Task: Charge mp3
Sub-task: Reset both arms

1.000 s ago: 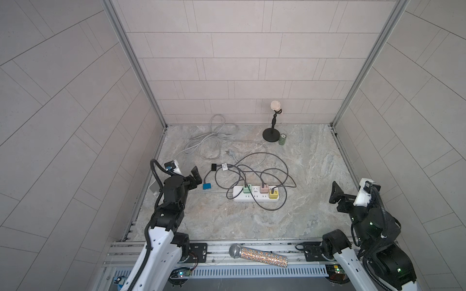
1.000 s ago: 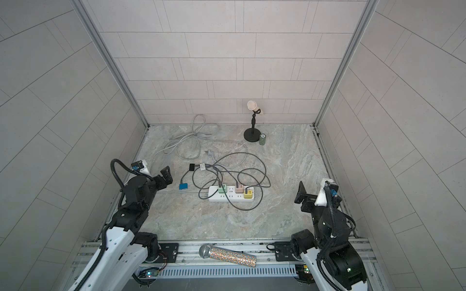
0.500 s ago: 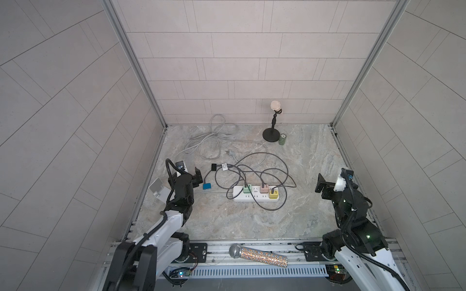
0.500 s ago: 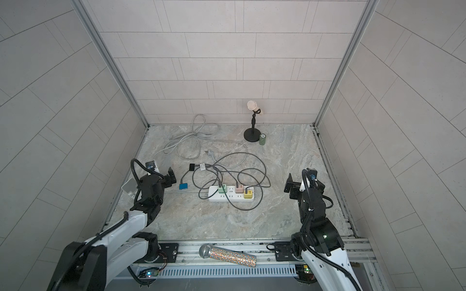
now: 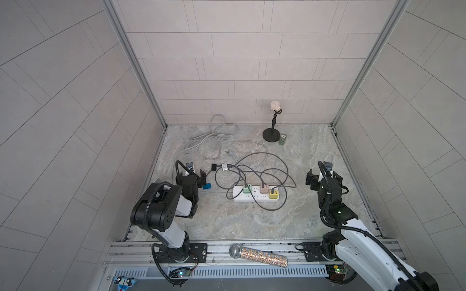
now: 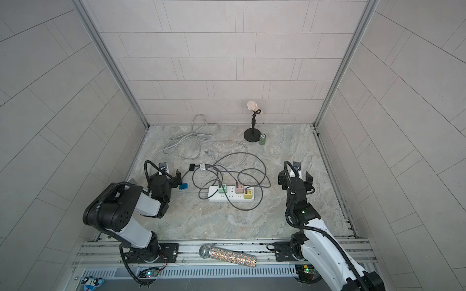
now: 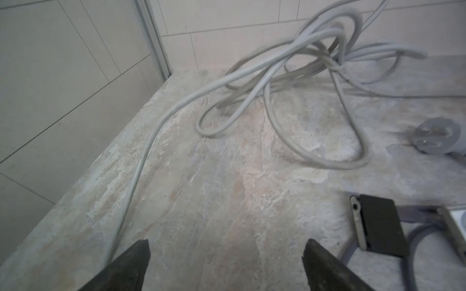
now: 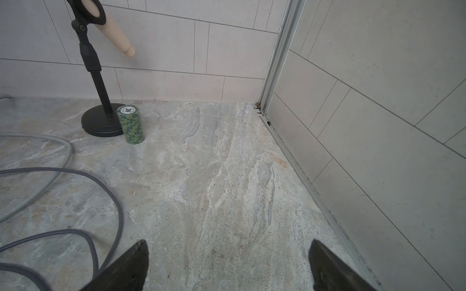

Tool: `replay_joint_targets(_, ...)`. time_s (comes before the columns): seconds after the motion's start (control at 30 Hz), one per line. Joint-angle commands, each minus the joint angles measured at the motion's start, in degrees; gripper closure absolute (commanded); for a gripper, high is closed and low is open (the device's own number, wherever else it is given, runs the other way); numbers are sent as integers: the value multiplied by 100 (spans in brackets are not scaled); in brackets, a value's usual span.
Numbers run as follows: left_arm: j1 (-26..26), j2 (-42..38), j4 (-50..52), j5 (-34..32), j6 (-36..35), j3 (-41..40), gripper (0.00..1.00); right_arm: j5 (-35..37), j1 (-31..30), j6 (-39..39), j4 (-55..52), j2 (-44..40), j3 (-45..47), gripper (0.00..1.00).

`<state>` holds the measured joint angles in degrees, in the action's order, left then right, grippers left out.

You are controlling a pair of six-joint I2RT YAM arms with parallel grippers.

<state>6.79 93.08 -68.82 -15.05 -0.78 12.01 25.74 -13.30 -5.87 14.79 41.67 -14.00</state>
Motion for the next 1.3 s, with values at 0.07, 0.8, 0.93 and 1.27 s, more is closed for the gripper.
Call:
replay_joint_targets(0.07, -166, -44, -325, 327, -59, 161, 0, -295, 580, 87, 2249, 418, 678, 0)
replay_joint_targets(0.8, -320, -176, 1159, 663, 17, 880, 0, -1325, 850, 390, 4833, 3779, 437, 0)
replay_joint_targets(0.93, -319, -179, 1308, 547, 57, 952, 1, -632, 879, 235, 5321, 4567, 234, 0)
replay_joint_targets(1.27, -321, -183, 1640, 478, 86, 1126, 0, -157, 816, -46, 2808, 4464, -991, 0)
